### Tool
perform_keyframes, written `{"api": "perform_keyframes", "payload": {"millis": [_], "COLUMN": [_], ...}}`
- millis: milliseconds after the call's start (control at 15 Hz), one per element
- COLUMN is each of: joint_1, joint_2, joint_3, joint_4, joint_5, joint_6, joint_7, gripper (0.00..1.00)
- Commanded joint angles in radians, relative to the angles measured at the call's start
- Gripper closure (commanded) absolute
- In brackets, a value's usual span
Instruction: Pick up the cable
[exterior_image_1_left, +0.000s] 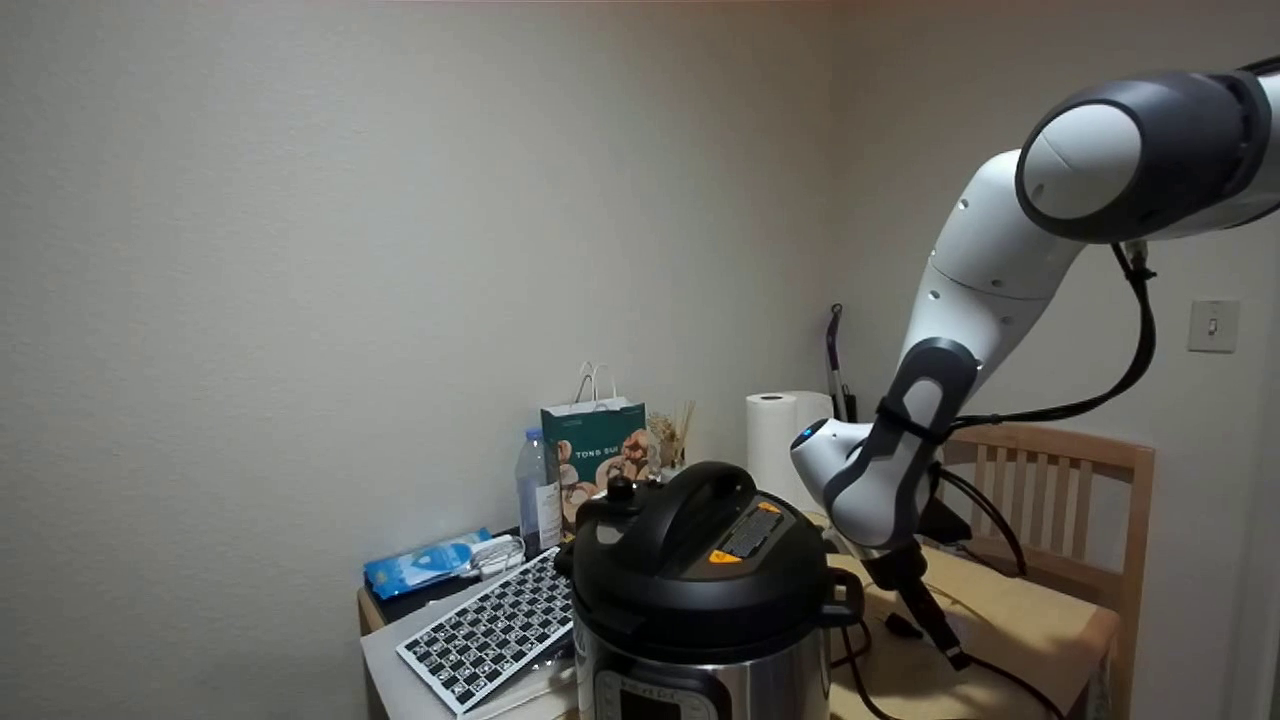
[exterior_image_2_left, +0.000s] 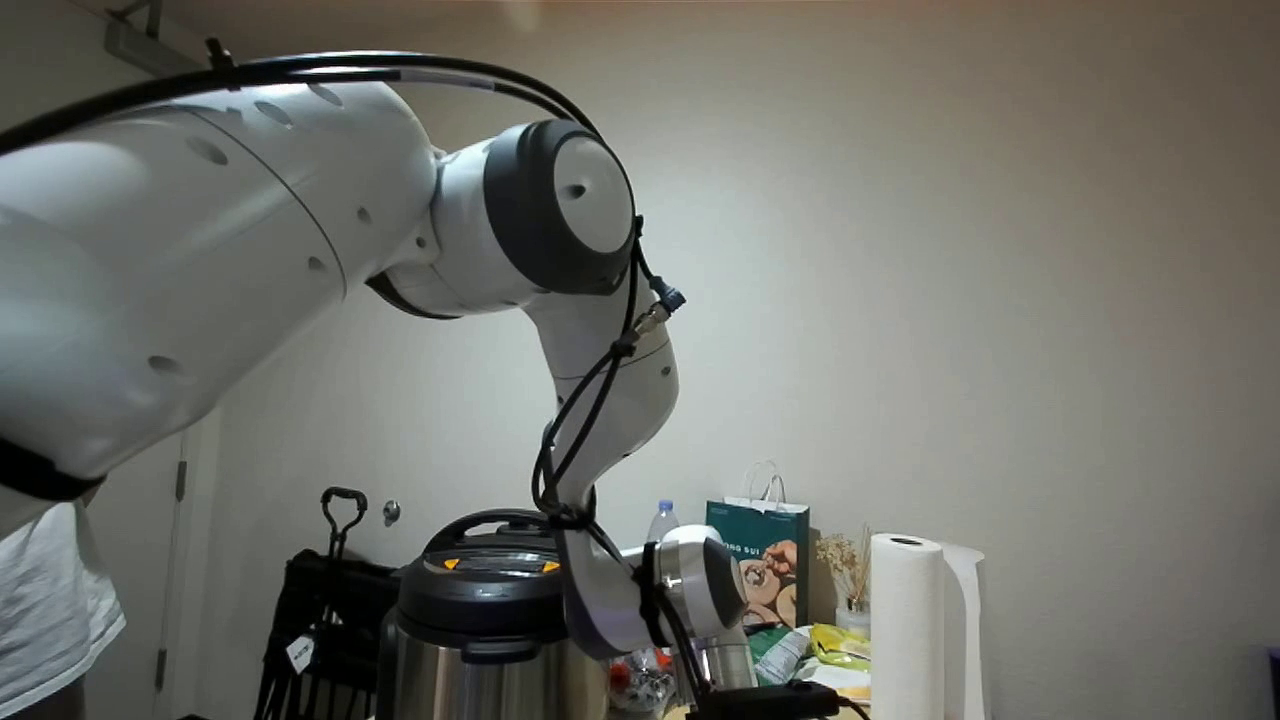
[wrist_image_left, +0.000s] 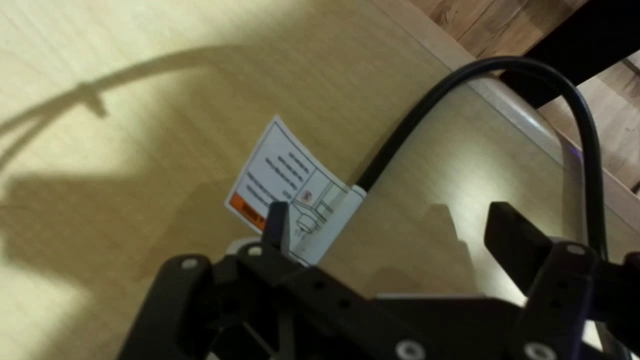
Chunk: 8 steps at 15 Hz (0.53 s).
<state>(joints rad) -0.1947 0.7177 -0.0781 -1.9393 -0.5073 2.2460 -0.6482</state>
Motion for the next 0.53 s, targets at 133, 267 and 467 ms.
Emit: {"api": "perform_keyframes", "payload": {"millis": [133, 267, 467], "joint_1": [-0.016, -0.020, -0.025], "joint_2": [0.008, 0.034, 0.090], "joint_3": [-0.018, -0.012, 0.000], "joint_4": [0.047, 0.088, 0.168], "joint_5": [0.029, 0.035, 0.047], "joint_6": [-0.085, -0.177, -0.331], "joint_7": [-0.045, -0.087, -0.167], "gripper": [0.00, 0.00, 0.00]}}
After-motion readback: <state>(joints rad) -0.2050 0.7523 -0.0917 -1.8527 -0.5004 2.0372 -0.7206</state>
